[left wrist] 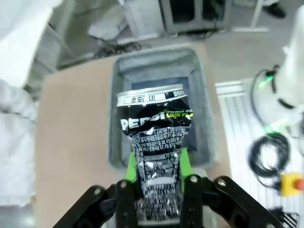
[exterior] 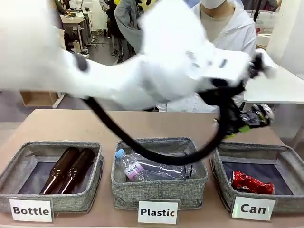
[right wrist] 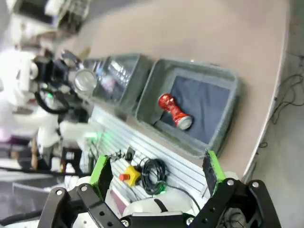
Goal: Sort the can waste into the basket.
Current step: Pick up the can waste from the table and place it in the right Fabric basket.
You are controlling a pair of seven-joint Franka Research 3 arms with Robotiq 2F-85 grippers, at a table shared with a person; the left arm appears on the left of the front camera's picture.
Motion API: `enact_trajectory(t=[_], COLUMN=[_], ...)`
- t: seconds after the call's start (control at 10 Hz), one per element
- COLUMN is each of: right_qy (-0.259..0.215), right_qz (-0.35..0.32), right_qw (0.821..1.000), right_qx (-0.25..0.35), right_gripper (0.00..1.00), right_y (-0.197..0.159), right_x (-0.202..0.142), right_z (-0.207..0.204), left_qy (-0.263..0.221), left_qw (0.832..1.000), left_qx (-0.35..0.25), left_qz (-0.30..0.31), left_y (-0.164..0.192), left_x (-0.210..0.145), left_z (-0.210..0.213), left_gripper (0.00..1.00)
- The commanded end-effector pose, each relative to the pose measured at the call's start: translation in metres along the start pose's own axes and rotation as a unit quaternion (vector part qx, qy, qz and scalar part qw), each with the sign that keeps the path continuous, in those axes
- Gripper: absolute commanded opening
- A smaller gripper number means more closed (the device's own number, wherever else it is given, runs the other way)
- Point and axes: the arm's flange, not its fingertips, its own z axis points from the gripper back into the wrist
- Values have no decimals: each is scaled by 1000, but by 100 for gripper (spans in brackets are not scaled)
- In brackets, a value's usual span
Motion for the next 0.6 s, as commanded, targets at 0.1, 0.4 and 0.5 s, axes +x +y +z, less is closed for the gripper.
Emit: enact_trajectory(t=[0.1, 0.4, 0.5], right_qy=[37, 37, 37], right_qz=[23, 23, 23], right_qw=[999, 999, 999], right_qx=[10, 10, 10], right_gripper=[100, 100, 100], right_y=[12, 12, 12], right_x=[21, 21, 21], right_z=[-18, -18, -18], left_qy=[41, 81, 83], left_qw=[998, 994, 994], left_qx=[-34, -65, -75], left_qz=[15, 17, 15], left_y=[50, 68, 67], left_x=[35, 21, 19], left_z=[-72, -99, -98], left_gripper=[38, 38, 38])
